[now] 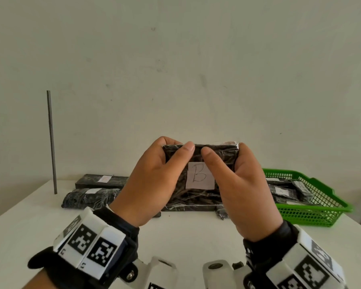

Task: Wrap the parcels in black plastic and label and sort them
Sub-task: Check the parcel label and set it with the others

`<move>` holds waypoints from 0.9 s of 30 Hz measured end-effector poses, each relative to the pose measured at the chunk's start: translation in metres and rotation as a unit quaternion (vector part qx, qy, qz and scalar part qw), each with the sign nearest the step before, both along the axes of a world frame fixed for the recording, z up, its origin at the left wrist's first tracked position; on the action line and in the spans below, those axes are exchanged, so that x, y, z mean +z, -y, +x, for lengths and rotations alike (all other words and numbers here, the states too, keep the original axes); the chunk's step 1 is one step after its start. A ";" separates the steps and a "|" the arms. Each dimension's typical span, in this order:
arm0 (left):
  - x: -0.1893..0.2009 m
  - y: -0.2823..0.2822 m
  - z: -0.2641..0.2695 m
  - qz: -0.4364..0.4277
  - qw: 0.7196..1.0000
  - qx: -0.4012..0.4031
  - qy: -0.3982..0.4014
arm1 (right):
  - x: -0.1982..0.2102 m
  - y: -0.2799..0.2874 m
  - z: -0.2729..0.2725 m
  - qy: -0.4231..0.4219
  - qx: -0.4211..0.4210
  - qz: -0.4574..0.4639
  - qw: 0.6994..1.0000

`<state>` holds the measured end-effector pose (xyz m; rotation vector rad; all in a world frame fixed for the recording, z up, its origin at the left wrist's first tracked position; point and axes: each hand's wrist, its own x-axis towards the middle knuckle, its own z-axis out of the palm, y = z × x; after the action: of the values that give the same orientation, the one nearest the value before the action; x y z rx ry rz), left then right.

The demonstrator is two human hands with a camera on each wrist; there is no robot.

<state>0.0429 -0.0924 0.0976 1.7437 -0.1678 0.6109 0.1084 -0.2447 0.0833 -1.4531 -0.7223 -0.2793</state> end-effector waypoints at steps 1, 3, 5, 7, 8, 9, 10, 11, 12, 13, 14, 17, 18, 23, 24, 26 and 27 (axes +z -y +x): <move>0.000 0.001 -0.001 0.000 1.000 0.006 0.004 | 0.002 0.001 -0.001 0.007 -0.004 -0.010 1.000; 0.000 0.003 -0.005 -0.007 1.000 0.013 0.009 | 0.005 0.002 -0.002 0.002 -0.001 -0.017 1.000; 0.000 0.005 -0.007 -0.012 1.000 0.006 0.009 | 0.008 0.004 -0.003 -0.003 0.003 -0.019 1.000; 0.000 0.006 -0.008 -0.012 1.000 -0.002 0.006 | 0.009 0.007 -0.004 -0.003 -0.002 -0.021 1.000; 0.001 0.007 -0.008 -0.013 1.000 -0.003 0.007 | 0.009 0.007 -0.005 -0.010 0.002 -0.017 1.000; 0.002 0.007 -0.009 -0.012 1.000 -0.006 0.008 | 0.009 0.008 -0.006 -0.021 0.007 -0.012 1.000; 0.003 0.009 -0.010 -0.012 1.000 -0.010 0.007 | 0.009 0.010 -0.008 -0.030 0.011 -0.007 0.999; 0.004 0.010 -0.010 -0.009 1.000 -0.014 0.005 | 0.009 0.011 -0.010 -0.032 0.008 -0.002 0.999; 0.004 0.012 -0.011 -0.005 1.000 -0.019 0.006 | 0.010 0.013 -0.011 -0.027 0.000 0.000 1.000; 0.004 0.013 -0.012 -0.003 1.000 -0.023 0.011 | 0.011 0.015 -0.013 -0.021 -0.007 0.004 1.000; 0.005 0.015 -0.011 -0.006 0.999 -0.028 0.020 | 0.012 0.017 -0.014 -0.020 -0.012 0.010 1.000; 0.005 0.018 -0.008 -0.050 0.998 -0.031 0.025 | 0.017 0.022 -0.017 -0.033 -0.007 0.035 0.999; 0.005 0.018 -0.006 -0.076 0.996 -0.036 0.017 | 0.019 0.022 -0.018 -0.035 -0.010 0.046 0.998; 0.006 0.024 -0.001 -0.113 0.992 -0.062 -0.018 | 0.015 0.028 -0.022 -0.073 0.002 0.122 0.990; 0.006 0.025 0.000 -0.116 0.991 -0.059 -0.022 | 0.013 0.029 -0.024 -0.081 0.000 0.129 0.988; 0.006 0.029 -0.002 -0.123 0.989 -0.072 -0.041 | 0.011 0.030 -0.026 -0.108 0.000 0.138 0.985; 0.006 0.031 -0.002 -0.113 0.990 -0.076 -0.048 | 0.009 0.031 -0.025 -0.108 -0.011 0.136 0.985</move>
<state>0.0409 -0.1232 0.1033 1.5219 -0.1556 0.4172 0.0834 -0.2756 0.0922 -1.2096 -0.4716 -0.2240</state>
